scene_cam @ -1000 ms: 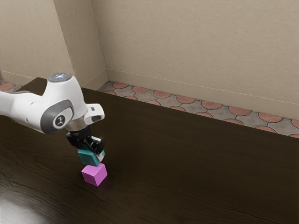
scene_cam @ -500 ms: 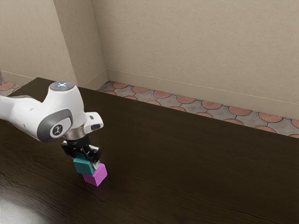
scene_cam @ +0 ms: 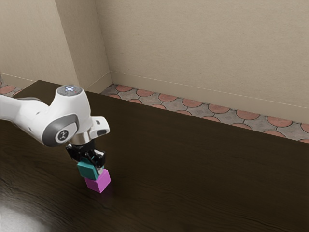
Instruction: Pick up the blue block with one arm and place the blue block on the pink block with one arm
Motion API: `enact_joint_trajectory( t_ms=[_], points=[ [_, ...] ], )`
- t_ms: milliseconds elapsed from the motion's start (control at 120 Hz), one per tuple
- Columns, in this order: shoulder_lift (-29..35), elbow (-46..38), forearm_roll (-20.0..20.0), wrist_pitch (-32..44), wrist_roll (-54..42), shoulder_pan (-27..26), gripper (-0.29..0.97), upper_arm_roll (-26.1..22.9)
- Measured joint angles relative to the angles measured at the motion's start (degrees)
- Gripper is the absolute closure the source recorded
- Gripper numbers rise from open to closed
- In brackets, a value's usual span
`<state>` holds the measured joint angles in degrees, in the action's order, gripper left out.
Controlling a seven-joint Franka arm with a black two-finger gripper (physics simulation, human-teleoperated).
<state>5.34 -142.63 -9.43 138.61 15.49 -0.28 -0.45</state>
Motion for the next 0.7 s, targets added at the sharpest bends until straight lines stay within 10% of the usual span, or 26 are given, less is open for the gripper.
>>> enact_joint_trajectory(
  t_ms=[275, 483, 700],
  points=[
    [0.19, 0.04, 1.67, 0.65, -1.57, -0.07, 0.13, -0.06],
    [12.85, 0.29, 1.49, -0.08, -2.96, 0.94, 0.05, -0.77],
    [15.26, 19.63, 3.06, -15.47, -4.37, 1.39, 0.02, -6.59]
  ],
)
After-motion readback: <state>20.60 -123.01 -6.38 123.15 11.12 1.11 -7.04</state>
